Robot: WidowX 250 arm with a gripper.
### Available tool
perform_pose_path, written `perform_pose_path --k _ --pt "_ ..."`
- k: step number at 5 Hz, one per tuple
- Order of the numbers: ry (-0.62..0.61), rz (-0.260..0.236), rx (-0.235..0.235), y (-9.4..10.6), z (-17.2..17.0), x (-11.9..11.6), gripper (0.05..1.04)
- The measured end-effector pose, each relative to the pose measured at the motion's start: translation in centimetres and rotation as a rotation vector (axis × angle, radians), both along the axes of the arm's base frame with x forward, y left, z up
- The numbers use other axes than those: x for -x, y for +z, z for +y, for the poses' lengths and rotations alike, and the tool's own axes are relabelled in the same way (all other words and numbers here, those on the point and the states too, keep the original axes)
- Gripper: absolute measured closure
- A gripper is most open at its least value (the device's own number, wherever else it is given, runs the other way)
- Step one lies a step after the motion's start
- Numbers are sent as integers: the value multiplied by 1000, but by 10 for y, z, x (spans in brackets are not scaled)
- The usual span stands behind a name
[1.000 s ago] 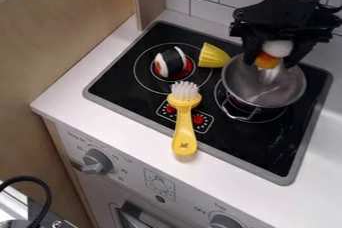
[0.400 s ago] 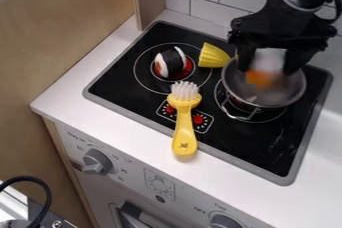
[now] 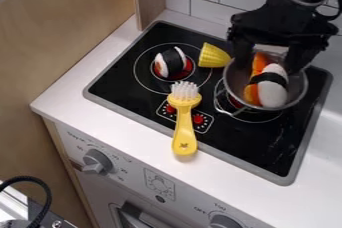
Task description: Put the sushi to the right silver pot
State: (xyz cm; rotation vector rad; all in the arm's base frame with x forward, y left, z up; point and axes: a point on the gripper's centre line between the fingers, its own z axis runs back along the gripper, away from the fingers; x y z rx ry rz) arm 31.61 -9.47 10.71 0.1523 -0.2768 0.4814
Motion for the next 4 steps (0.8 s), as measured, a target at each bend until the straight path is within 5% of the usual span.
perform_pose_path --k 2,4 --pt "4 49 -12 8 2 4 83" --pt "-35 35 35 26 14 5 83"
